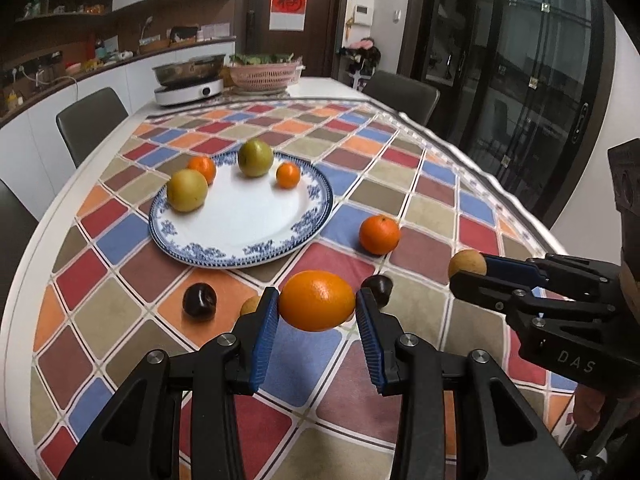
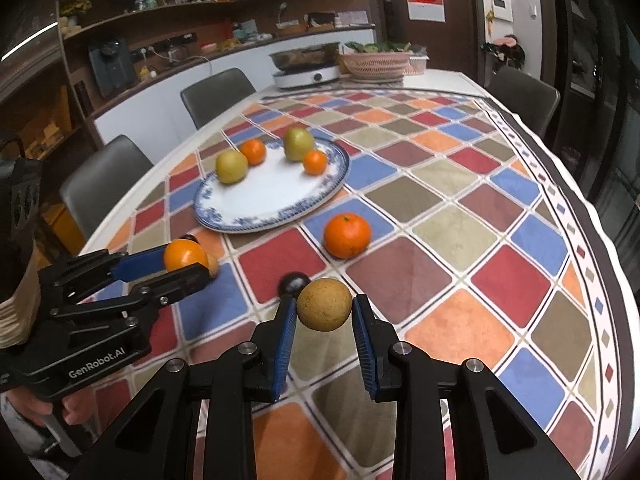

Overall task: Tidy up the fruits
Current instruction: 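Lift and carry the mandarin and tan fruit with both grippers over the plate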

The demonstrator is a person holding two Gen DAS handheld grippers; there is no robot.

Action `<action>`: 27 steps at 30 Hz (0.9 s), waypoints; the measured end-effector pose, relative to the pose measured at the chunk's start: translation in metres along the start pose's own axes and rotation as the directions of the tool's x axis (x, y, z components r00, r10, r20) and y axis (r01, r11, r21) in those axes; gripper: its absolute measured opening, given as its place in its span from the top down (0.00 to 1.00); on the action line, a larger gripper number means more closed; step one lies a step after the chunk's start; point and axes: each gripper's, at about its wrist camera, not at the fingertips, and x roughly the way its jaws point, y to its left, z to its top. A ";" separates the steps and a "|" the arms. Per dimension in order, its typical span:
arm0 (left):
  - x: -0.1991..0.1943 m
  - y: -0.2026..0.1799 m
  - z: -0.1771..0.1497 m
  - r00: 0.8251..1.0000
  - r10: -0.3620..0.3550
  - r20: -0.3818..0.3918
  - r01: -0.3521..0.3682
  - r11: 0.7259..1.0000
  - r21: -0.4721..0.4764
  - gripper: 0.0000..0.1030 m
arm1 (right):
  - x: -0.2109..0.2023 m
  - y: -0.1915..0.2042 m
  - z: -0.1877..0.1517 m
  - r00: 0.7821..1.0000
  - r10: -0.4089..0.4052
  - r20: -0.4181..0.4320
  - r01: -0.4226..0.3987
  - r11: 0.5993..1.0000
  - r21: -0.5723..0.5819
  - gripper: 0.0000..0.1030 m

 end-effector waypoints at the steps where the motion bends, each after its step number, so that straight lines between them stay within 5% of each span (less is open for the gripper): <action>1: -0.005 0.000 0.001 1.000 -0.001 0.011 0.001 1.000 0.000 0.62 | -0.003 0.002 0.001 1.000 0.003 0.006 -0.003 1.000 -0.003 0.71; 27: -0.074 0.003 0.018 0.982 -0.007 0.191 0.002 1.000 0.026 0.62 | -0.054 0.037 0.032 0.990 0.071 0.120 -0.063 0.996 -0.067 0.71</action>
